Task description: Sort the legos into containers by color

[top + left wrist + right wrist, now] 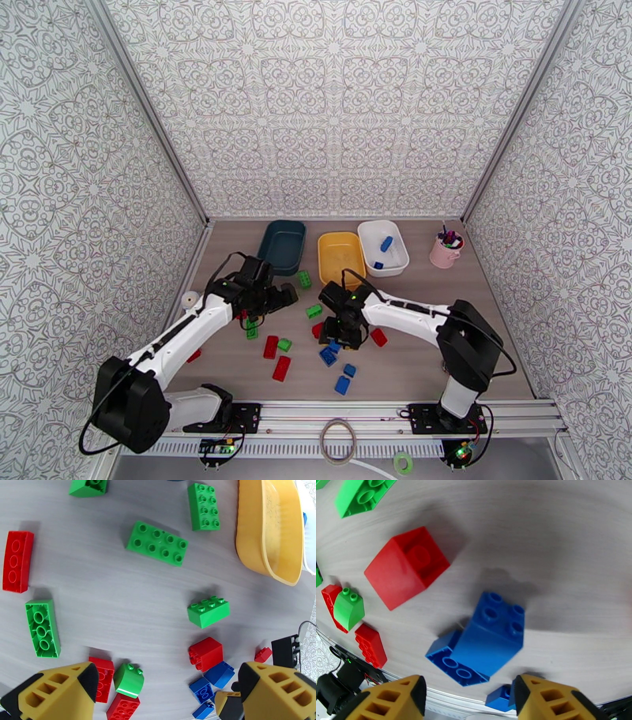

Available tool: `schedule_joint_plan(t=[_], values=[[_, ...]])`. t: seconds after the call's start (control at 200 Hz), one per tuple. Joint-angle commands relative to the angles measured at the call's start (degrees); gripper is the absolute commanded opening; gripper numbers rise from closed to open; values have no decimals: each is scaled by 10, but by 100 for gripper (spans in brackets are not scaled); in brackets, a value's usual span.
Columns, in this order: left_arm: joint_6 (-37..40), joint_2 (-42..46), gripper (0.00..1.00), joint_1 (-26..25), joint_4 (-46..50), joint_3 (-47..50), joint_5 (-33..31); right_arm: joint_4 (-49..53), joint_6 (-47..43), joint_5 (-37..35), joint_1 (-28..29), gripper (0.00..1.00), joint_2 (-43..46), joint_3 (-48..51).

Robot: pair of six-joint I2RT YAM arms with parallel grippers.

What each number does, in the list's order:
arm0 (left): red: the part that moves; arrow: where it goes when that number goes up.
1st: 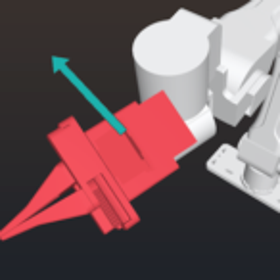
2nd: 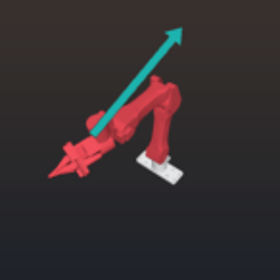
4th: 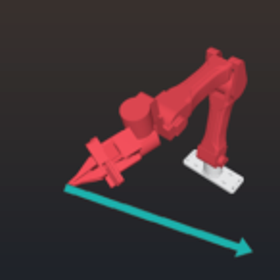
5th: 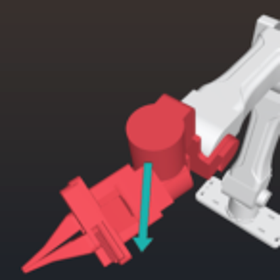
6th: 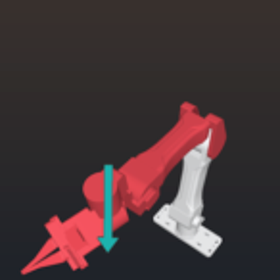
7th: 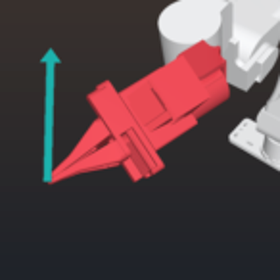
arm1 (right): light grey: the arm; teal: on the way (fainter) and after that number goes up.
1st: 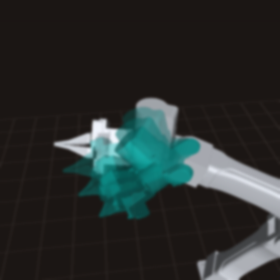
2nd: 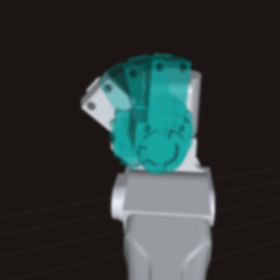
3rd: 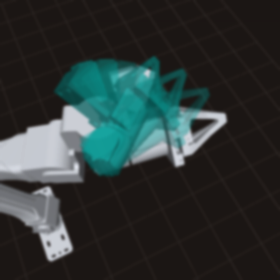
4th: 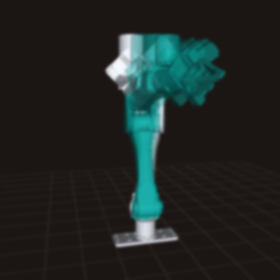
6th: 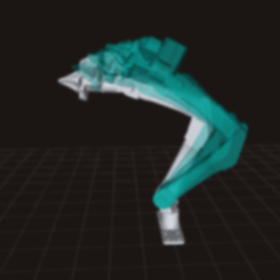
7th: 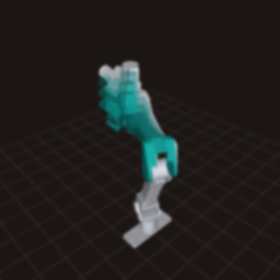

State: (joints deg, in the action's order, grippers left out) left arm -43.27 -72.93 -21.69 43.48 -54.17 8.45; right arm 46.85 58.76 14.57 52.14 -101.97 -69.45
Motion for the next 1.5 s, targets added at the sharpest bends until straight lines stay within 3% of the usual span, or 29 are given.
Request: schedule_joint_plan(t=[0.0, 0.385, 0.98, 1.305, 1.496], values=[[12, 19, 99, 10, 12, 11, 15, -13, 20, 11, 4, 63, -27, -20], [23, 32, 99, 23, 18, 19, 29, 32, 20, -27, 4, 57, -87, -96], [29, 41, 99, 49, -5, 38, 54, 94, -1, -63, 5, 38, -145, -160], [52, 3, 99, 47, -41, 11, 109, 111, 9, -86, -6, 28, -123, -159], [65, -44, 99, 15, -75, -24, 126, 137, 9, -113, -25, 27, -77, -167]])
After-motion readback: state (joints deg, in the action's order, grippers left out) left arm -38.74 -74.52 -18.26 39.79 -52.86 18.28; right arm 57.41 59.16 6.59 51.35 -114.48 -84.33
